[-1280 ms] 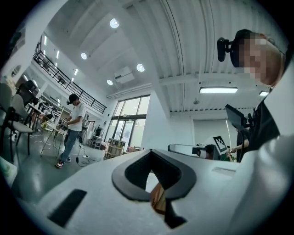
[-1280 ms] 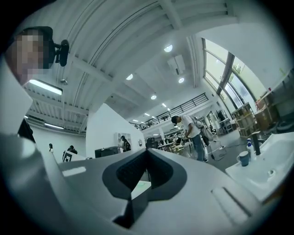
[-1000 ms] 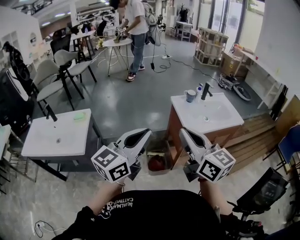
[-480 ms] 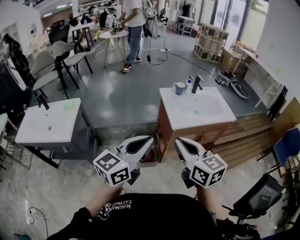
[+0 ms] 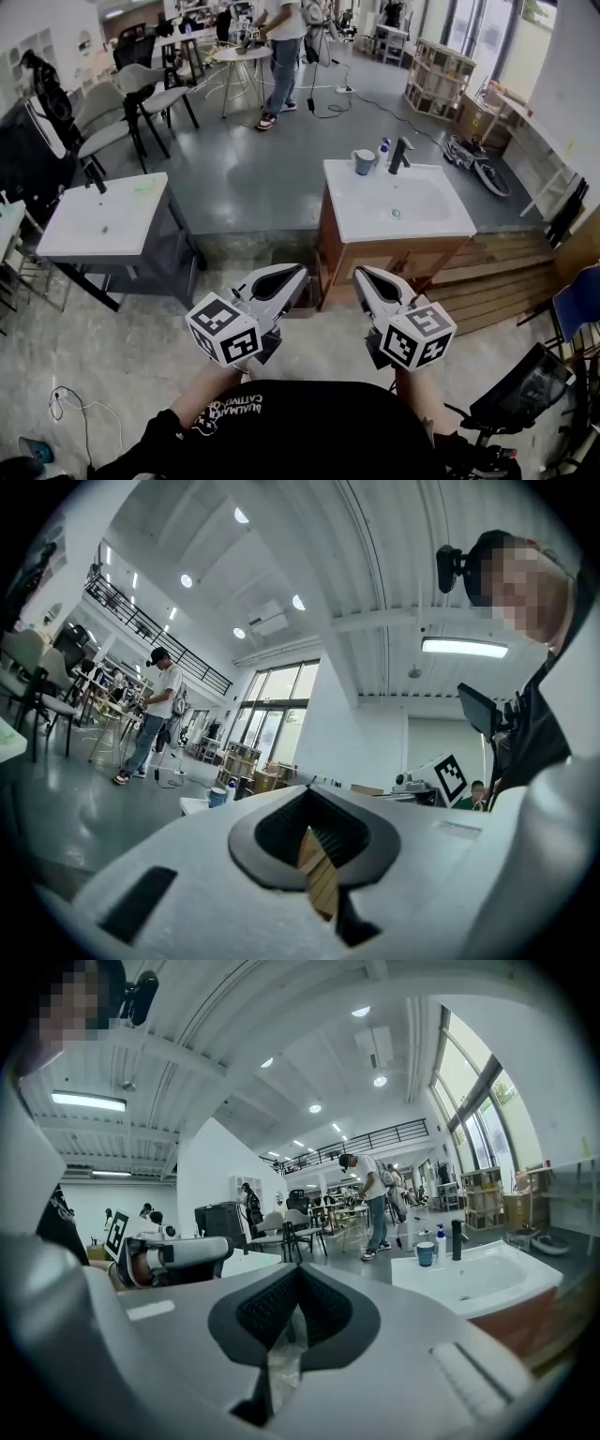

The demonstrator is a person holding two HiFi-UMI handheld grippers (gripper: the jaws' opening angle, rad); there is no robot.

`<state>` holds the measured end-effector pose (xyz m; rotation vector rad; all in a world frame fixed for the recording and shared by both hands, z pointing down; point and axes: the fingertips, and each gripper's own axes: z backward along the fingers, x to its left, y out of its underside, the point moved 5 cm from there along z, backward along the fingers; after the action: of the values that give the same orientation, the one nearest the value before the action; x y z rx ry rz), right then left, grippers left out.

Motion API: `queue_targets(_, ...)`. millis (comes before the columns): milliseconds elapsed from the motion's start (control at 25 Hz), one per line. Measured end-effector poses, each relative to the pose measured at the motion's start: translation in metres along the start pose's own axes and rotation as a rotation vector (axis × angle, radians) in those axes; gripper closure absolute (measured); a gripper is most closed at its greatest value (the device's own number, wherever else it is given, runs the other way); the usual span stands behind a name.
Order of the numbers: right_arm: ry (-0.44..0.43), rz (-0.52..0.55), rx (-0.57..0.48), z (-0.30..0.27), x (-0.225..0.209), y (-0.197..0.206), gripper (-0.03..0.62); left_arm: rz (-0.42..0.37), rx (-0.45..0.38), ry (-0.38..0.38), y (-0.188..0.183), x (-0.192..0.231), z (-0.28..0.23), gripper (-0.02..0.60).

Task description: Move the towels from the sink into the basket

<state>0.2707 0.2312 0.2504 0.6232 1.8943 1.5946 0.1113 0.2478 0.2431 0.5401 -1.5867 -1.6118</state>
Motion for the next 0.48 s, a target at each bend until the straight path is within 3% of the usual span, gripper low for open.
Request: queue_targets(480,-0.015,-0.003,0.011,0.012,-0.004,0.012,0.589,-0.007,-0.002,-0.04,0.008,-0.015,0.006,0.58)
